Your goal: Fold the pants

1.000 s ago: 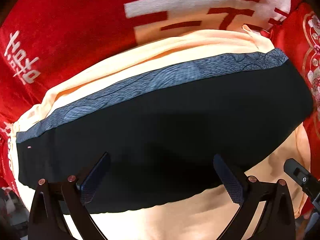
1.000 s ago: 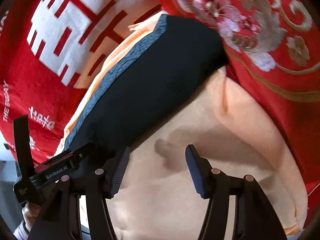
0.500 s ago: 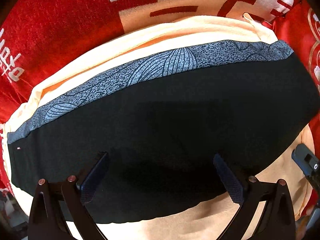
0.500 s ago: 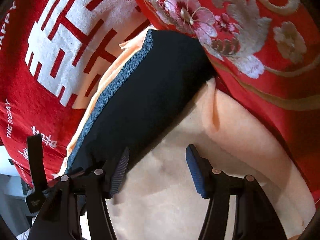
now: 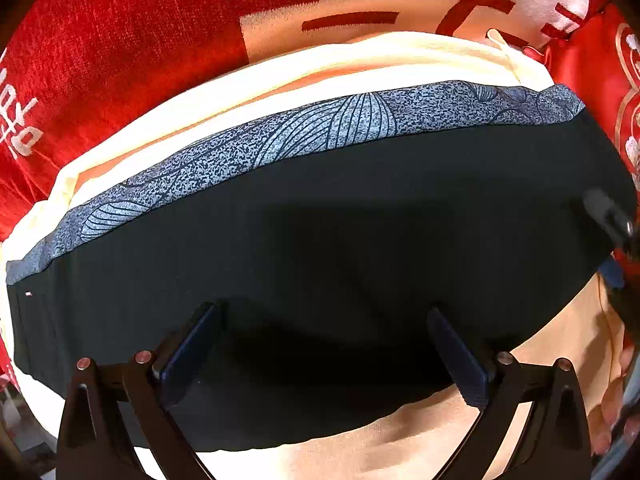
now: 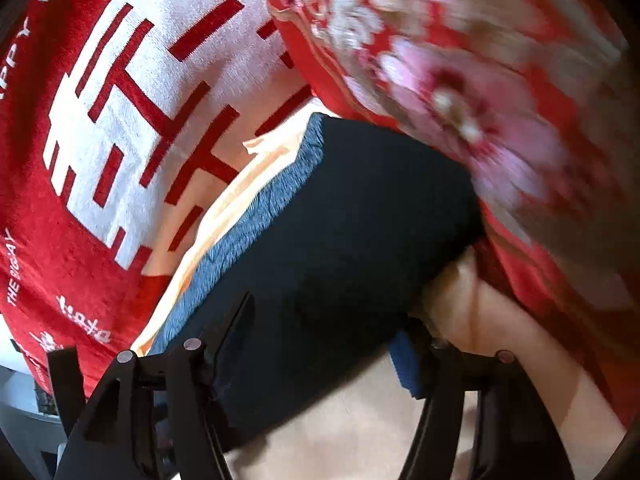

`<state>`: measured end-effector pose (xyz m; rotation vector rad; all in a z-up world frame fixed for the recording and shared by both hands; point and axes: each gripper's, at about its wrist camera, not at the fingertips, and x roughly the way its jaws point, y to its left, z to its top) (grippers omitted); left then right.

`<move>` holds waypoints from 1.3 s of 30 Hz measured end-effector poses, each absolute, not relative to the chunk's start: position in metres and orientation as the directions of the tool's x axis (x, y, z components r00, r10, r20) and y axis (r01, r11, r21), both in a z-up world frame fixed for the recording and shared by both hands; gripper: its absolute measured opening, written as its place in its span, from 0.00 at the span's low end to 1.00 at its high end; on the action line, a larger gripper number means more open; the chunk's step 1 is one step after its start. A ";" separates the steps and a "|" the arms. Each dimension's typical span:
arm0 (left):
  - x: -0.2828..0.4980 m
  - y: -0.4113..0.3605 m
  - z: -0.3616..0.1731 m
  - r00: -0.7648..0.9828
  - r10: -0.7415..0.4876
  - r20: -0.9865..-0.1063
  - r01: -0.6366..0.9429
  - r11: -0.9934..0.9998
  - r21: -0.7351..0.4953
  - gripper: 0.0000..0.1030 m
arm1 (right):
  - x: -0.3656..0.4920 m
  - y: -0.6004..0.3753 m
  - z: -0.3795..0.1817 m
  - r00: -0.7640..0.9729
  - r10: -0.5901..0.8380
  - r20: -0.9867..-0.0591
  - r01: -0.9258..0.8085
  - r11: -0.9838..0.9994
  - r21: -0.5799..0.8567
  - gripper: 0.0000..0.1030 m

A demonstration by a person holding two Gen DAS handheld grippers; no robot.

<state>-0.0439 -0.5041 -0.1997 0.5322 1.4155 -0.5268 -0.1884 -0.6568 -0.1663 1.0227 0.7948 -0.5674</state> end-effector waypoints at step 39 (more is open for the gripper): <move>0.029 -0.288 -0.109 0.162 -0.266 -0.950 0.529 0.836 -0.144 0.87 | -0.026 -0.421 -0.054 0.477 -0.134 -0.868 0.329 0.944 0.035 0.14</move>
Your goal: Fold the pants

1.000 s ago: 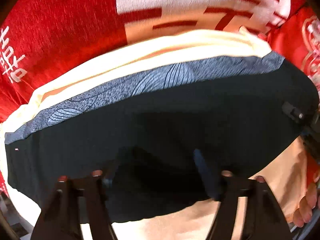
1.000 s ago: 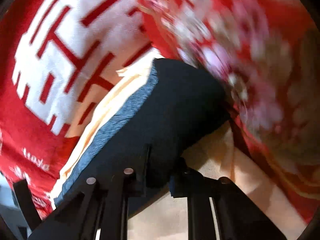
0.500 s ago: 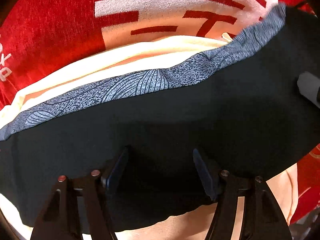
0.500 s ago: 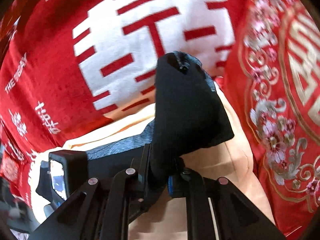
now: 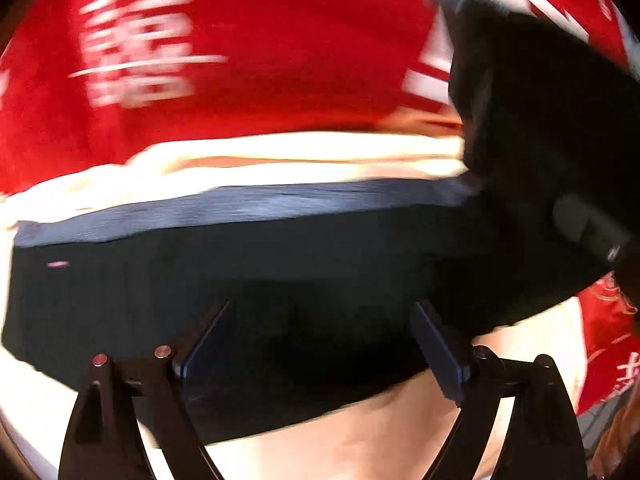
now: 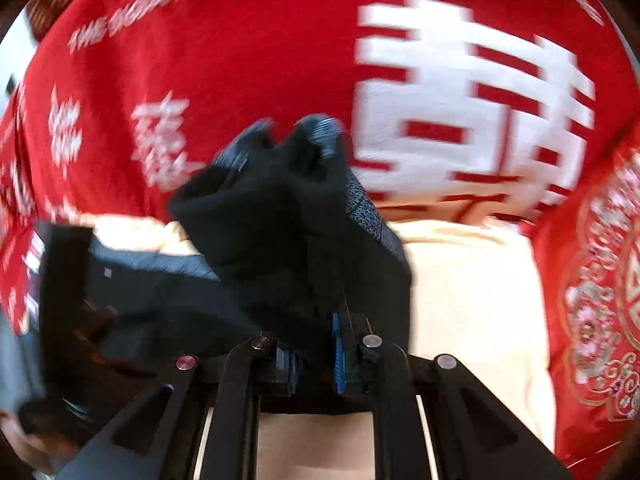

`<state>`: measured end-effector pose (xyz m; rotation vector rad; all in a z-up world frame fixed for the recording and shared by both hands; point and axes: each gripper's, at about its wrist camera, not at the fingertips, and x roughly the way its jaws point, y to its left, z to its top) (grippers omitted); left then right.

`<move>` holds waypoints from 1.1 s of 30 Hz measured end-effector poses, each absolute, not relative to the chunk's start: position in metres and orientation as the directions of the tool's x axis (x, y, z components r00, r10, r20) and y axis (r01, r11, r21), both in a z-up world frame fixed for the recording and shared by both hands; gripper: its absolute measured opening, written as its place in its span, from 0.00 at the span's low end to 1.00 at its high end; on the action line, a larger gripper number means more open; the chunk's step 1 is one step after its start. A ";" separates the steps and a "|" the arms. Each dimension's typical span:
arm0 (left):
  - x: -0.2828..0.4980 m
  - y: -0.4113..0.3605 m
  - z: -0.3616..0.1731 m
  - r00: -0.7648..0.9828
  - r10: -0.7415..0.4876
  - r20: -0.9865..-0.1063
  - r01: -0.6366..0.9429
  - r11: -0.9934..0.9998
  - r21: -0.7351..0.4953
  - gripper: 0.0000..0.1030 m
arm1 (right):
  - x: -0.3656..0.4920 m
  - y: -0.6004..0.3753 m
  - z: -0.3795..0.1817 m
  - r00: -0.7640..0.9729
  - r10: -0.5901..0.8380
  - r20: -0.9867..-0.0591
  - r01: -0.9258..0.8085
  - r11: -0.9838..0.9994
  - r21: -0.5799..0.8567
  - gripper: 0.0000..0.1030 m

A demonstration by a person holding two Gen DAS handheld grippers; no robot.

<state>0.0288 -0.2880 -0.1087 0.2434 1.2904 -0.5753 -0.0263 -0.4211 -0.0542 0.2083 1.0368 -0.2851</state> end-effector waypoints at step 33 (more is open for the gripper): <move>0.075 -0.176 -0.197 0.041 -0.161 -0.986 0.407 0.904 -0.131 0.89 | -0.052 -0.401 -0.179 0.601 0.430 -0.674 0.636 0.254 0.729 0.44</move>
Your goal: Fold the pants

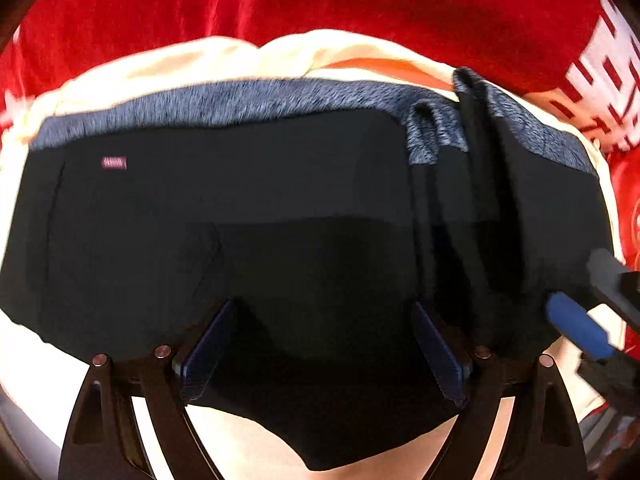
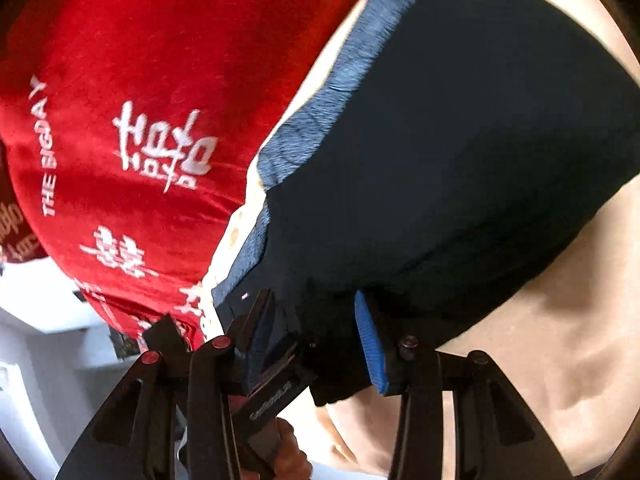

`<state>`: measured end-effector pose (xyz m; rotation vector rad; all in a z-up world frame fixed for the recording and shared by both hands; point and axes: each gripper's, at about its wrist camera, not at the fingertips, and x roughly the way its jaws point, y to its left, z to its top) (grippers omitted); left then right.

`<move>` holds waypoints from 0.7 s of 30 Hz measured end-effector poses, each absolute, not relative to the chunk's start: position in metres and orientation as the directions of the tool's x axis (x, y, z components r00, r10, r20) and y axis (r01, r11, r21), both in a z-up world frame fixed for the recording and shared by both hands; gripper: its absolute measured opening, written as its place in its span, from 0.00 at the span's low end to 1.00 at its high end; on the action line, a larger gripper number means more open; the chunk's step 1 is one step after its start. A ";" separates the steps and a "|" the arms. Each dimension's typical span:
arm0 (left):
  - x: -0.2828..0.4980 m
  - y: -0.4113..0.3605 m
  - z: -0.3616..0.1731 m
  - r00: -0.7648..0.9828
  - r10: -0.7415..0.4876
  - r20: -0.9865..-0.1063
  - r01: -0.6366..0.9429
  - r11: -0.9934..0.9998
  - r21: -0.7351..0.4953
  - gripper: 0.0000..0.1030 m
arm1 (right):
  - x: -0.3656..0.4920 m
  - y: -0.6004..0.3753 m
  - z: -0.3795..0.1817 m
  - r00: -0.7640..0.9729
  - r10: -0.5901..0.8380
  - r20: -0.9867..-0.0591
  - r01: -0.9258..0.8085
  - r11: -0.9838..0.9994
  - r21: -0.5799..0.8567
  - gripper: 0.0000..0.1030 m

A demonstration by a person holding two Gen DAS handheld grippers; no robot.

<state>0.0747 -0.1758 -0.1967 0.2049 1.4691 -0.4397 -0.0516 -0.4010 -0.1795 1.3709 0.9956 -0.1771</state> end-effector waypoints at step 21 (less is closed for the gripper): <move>0.089 -0.151 -0.166 0.135 -0.114 -0.984 0.389 0.920 -0.052 0.94 | -0.065 -0.371 -0.195 0.461 0.437 -0.772 0.707 0.346 0.617 0.04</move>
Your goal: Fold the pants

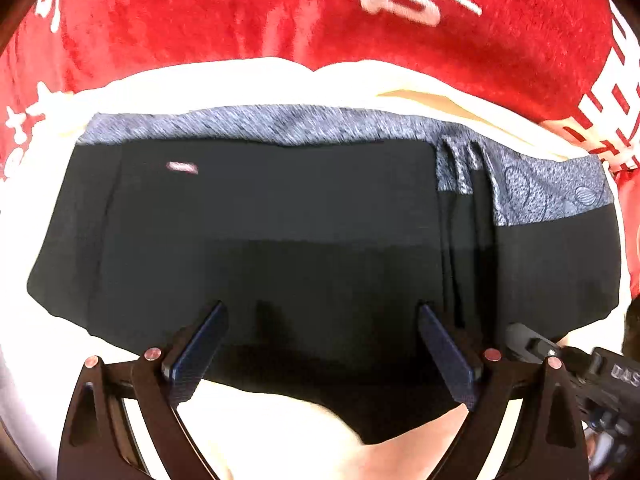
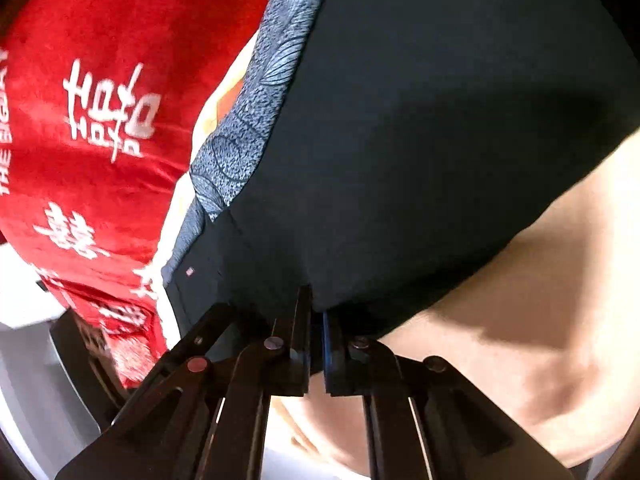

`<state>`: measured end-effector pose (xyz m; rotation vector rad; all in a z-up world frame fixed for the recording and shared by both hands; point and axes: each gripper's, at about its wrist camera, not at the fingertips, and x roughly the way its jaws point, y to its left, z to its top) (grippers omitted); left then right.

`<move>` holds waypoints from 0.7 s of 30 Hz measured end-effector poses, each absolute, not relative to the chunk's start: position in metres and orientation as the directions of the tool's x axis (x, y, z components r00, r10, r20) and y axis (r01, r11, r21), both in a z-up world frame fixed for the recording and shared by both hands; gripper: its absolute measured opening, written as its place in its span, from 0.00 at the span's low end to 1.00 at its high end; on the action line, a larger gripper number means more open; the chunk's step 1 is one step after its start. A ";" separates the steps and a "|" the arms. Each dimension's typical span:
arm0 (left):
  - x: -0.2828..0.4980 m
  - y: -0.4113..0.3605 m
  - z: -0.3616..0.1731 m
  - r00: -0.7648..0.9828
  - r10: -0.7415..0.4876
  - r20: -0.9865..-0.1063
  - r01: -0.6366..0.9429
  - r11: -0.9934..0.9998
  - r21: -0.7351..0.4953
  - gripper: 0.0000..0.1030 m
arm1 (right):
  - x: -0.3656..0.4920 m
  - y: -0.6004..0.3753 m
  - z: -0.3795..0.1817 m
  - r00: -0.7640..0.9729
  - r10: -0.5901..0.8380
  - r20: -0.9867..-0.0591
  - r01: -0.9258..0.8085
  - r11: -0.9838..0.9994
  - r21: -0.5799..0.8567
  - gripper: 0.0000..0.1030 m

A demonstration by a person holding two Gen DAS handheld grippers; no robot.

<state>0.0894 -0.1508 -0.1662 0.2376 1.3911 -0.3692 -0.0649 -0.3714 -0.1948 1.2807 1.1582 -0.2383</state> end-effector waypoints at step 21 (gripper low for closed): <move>0.100 -0.324 -0.135 0.168 -0.203 -0.965 0.553 0.829 -0.078 0.94 | -0.028 -0.517 -0.129 0.332 0.197 -0.922 0.599 0.711 0.368 0.15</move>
